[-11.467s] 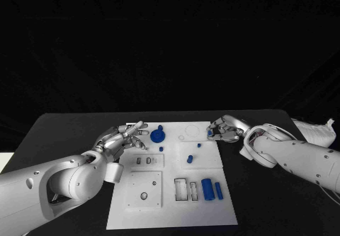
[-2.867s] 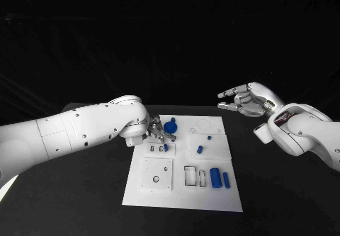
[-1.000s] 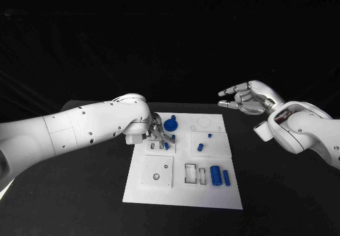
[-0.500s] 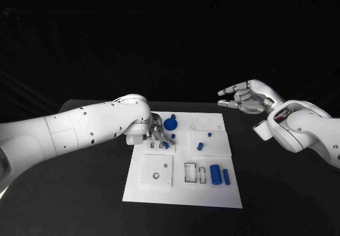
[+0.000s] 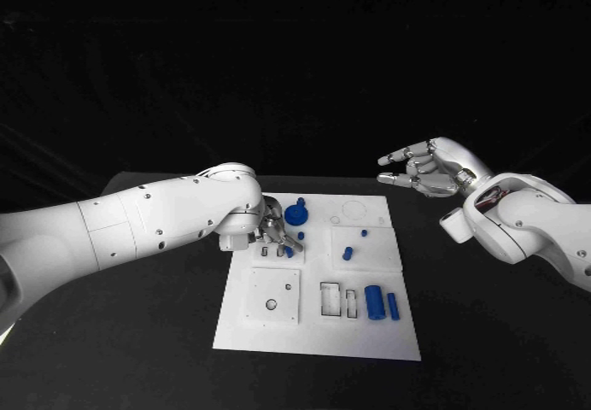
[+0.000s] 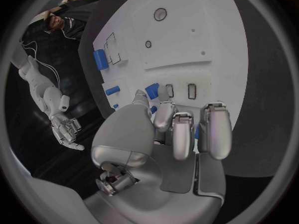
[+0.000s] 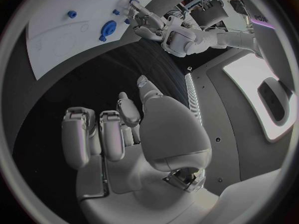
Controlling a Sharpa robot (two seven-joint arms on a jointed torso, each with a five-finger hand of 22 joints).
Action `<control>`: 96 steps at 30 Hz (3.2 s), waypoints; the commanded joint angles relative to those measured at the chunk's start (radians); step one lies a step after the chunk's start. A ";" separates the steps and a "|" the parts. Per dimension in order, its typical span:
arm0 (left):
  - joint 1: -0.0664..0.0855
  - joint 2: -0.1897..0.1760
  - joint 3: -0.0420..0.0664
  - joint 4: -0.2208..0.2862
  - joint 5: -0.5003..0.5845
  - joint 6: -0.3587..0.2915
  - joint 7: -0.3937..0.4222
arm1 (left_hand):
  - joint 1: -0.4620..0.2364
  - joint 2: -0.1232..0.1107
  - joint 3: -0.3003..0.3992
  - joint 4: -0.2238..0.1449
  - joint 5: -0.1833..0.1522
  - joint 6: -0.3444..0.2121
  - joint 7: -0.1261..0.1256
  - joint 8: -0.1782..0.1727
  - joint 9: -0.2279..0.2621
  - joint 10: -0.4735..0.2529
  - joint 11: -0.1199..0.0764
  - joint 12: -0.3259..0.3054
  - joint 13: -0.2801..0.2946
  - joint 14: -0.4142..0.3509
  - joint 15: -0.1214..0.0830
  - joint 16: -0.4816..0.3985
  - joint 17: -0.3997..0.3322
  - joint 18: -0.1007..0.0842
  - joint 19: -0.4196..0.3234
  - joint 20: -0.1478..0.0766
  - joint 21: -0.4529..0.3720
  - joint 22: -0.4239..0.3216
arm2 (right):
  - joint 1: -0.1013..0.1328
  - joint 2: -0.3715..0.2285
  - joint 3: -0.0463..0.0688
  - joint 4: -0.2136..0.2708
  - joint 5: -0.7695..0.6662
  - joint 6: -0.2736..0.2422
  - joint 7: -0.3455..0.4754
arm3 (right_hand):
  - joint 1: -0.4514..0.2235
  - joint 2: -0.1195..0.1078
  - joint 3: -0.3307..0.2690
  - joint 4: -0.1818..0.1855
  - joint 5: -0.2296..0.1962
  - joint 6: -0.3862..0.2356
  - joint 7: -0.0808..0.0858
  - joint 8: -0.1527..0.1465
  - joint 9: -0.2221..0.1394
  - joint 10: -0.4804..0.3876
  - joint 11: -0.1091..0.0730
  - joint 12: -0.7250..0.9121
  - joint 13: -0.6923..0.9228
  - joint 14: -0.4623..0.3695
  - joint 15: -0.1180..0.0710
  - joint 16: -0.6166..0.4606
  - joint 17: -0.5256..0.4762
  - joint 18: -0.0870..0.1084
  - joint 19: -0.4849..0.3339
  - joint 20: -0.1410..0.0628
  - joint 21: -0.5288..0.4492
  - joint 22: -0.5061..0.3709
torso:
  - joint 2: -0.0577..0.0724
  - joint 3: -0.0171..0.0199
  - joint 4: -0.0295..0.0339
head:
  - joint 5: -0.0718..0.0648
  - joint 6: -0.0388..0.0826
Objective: Assemble the parts on the task board
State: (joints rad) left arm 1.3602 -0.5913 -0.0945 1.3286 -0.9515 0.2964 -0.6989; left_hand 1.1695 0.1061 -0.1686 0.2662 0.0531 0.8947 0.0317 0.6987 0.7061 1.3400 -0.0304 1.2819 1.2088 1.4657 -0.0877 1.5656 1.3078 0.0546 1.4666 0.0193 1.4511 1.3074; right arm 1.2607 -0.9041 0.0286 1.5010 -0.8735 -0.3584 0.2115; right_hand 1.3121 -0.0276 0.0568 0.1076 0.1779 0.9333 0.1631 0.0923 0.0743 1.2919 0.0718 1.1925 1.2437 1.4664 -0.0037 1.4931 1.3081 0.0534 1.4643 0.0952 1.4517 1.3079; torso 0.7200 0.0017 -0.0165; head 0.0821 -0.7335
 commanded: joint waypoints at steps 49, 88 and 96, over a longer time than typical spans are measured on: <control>-0.058 -0.133 0.000 0.198 -0.233 -0.282 -0.034 | -0.059 -0.212 0.968 -0.189 -0.001 -0.037 -0.002 0.022 0.135 0.013 -0.010 -0.004 0.000 0.105 -0.011 0.005 0.263 -0.019 0.046 -0.009 0.023 0.086 | -0.003 0.013 -0.004 -0.035 0.000 0.039 -0.011 | 0.002 0.006 -0.009 0.001 0.004 0.005 -0.004 0.006 0.001 -0.003 0.000 -0.003 -0.002 0.082 -0.003 -0.007 0.188 -0.001 -0.002 0.001 -0.007 0.004 | -0.002 -0.0004 0.0082 | 0.000 -0.006; -0.079 -0.110 0.001 0.195 -0.270 -0.200 -0.069 | -0.065 -0.224 0.963 -0.196 -0.003 -0.037 -0.005 0.022 0.137 0.017 -0.012 -0.001 0.002 0.105 -0.012 0.005 0.263 -0.021 0.049 -0.010 0.029 0.097 | -0.005 0.014 -0.005 -0.036 0.008 0.056 -0.018 | -0.003 0.009 -0.014 0.006 0.005 0.005 -0.004 0.007 0.001 -0.004 0.000 -0.005 -0.004 0.082 -0.003 -0.009 0.187 0.000 -0.003 0.000 -0.009 0.002 | 0.000 0.0001 0.0056 | -0.001 -0.015; -0.079 -0.108 0.002 0.189 -0.253 -0.208 -0.070 | -0.087 -0.228 0.946 -0.188 -0.004 -0.023 -0.007 0.026 0.139 0.022 -0.013 0.004 0.006 0.105 -0.013 0.005 0.263 -0.021 0.049 -0.011 0.028 0.096 | -0.005 0.014 -0.005 -0.037 0.008 0.056 -0.018 | -0.003 0.009 -0.014 0.006 0.005 0.005 -0.004 0.007 0.001 -0.004 0.000 -0.005 -0.004 0.082 -0.003 -0.009 0.187 0.000 -0.003 0.000 -0.009 0.002 | -0.001 0.0007 0.0072 | -0.002 -0.017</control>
State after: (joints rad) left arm 1.2852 -0.7028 -0.0904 1.5181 -1.2177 0.0628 -0.7016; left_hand 1.0932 -0.1211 0.6857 0.1744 0.0441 0.8575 0.0332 0.7196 0.8441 1.3547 -0.0413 1.2818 1.2131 1.4656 -0.0948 1.5656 1.3079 0.0393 1.4647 0.0067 1.4755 1.3073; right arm 1.2560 -0.8904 0.0235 1.4642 -0.8664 -0.3134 0.1939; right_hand 1.3121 -0.0276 0.0513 0.1131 0.1778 0.9333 0.1631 0.0923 0.0741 1.2919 0.0718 1.1925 1.2404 1.4664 -0.0037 1.4892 1.3080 0.0535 1.4643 0.0952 1.4484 1.3075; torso 0.7192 0.0016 -0.0101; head 0.0802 -0.7497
